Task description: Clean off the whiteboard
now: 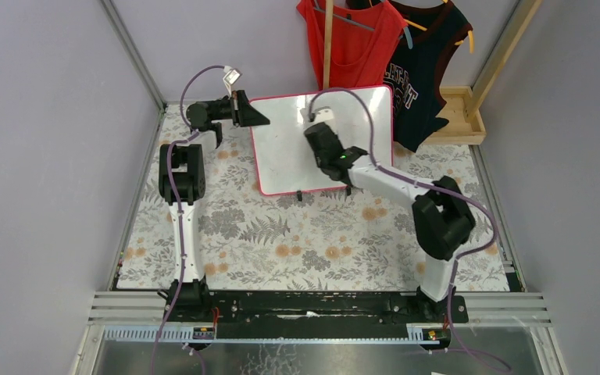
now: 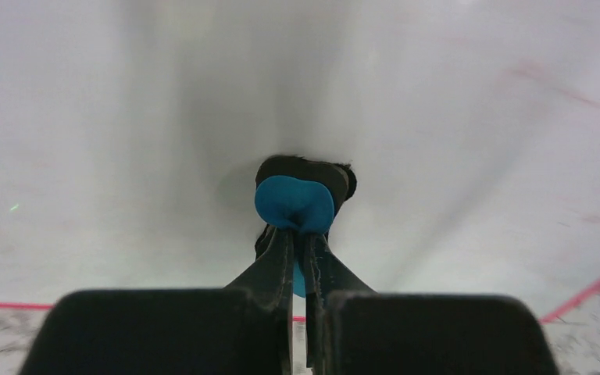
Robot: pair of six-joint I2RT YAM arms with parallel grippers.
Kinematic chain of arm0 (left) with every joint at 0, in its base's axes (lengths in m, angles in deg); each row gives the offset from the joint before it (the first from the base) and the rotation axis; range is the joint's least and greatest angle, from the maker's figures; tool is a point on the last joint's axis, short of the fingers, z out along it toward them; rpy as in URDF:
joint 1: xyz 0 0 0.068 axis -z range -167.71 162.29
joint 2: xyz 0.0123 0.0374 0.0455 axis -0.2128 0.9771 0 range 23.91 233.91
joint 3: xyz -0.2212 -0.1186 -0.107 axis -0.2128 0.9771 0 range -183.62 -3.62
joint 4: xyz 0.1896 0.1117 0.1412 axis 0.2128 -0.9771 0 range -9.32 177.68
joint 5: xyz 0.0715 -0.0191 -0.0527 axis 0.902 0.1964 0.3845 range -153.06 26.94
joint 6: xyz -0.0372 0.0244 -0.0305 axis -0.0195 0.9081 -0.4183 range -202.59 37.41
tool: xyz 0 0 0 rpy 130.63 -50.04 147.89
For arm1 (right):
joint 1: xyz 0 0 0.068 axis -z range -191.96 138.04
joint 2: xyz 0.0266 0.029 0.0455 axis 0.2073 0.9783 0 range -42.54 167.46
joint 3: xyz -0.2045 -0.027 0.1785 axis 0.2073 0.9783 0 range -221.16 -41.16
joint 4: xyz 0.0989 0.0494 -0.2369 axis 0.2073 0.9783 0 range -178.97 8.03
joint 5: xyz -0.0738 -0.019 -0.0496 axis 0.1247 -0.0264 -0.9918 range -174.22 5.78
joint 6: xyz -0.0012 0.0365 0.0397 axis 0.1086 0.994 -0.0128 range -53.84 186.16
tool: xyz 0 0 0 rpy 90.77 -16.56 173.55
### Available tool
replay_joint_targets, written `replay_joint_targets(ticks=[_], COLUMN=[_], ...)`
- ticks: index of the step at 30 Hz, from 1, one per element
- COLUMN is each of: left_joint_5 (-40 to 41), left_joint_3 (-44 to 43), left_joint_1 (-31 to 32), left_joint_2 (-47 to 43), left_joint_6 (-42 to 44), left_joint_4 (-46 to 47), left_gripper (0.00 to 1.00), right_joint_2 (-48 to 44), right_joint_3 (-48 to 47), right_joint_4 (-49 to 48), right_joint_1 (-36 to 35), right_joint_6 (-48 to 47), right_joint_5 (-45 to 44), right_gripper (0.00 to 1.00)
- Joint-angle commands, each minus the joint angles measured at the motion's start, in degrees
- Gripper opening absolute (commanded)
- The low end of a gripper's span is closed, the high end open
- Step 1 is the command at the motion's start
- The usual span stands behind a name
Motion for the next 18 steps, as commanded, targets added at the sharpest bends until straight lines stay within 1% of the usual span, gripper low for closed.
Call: replay_joint_targets(ticks=[1, 5, 9, 14, 18], left_joint_5=[-3.3, -3.3, -3.1, -3.2, -2.9], left_joint_3=[0.7, 1.1, 1.4, 1.5, 1.5], left_joint_1=[1.2, 1.2, 1.2, 1.2, 1.2], left_joint_2=[-2.5, -2.5, -2.3, -2.4, -2.4], left_joint_6=[-4.0, -3.7, -3.6, -3.6, -3.8], left_joint_4=[4.0, 3.9, 3.9, 4.0, 3.9], left_gripper=[0.0, 0.0, 0.0, 0.0, 0.0], right_joint_2=[-5.3, -7.6, -7.0, -2.5, 3.8], right_joint_3=[5.6, 6.4, 4.4, -0.9, -9.5], right_joint_4=[-1.5, -1.7, -1.1, -0.4, 2.0], right_joint_1=[8.6, 10.2, 9.6, 5.0, 0.5], right_joint_6=[-0.4, -1.4, 0.1, 1.2, 0.8], right_joint_5=[-5.0, -4.7, -0.2, 0.5, 0.7], right_gripper=[0.0, 0.0, 0.0, 0.0, 0.0])
